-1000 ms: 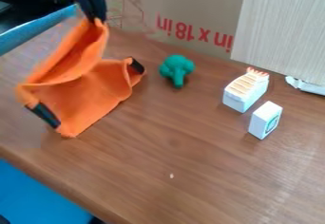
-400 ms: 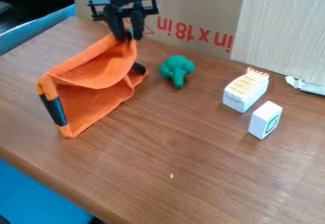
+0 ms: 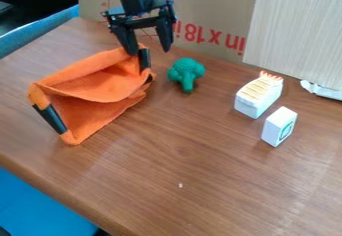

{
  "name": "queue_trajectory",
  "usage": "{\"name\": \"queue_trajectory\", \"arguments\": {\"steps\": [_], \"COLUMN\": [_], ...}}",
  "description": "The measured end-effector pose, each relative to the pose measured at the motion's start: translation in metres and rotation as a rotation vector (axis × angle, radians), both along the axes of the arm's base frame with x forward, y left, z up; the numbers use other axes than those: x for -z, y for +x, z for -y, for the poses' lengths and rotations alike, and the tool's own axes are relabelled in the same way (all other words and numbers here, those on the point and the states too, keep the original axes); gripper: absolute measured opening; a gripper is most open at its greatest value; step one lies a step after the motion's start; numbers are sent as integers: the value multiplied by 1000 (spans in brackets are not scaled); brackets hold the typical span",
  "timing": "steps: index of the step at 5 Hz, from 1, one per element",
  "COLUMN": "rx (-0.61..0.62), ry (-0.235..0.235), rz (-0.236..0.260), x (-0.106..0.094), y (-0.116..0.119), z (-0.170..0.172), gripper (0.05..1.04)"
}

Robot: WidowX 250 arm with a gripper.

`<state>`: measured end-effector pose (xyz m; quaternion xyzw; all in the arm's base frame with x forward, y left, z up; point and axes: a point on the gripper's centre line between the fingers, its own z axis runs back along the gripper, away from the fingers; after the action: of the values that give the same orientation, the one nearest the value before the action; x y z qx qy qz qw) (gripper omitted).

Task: Fold the cloth from bottom left to top right

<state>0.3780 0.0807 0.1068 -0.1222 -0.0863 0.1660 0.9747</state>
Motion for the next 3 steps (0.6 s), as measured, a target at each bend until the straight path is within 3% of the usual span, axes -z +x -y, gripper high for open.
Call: {"name": "queue_trajectory", "arguments": {"steps": [1,2,3], "rx": [57,116,144], "ry": [-63,-84,12], "rz": [68,87,134], "x": [-27,-35,-74], "y": [4,-2,-23], "z": [-16,-17,-34], "gripper": [1001,1000,1000]}}
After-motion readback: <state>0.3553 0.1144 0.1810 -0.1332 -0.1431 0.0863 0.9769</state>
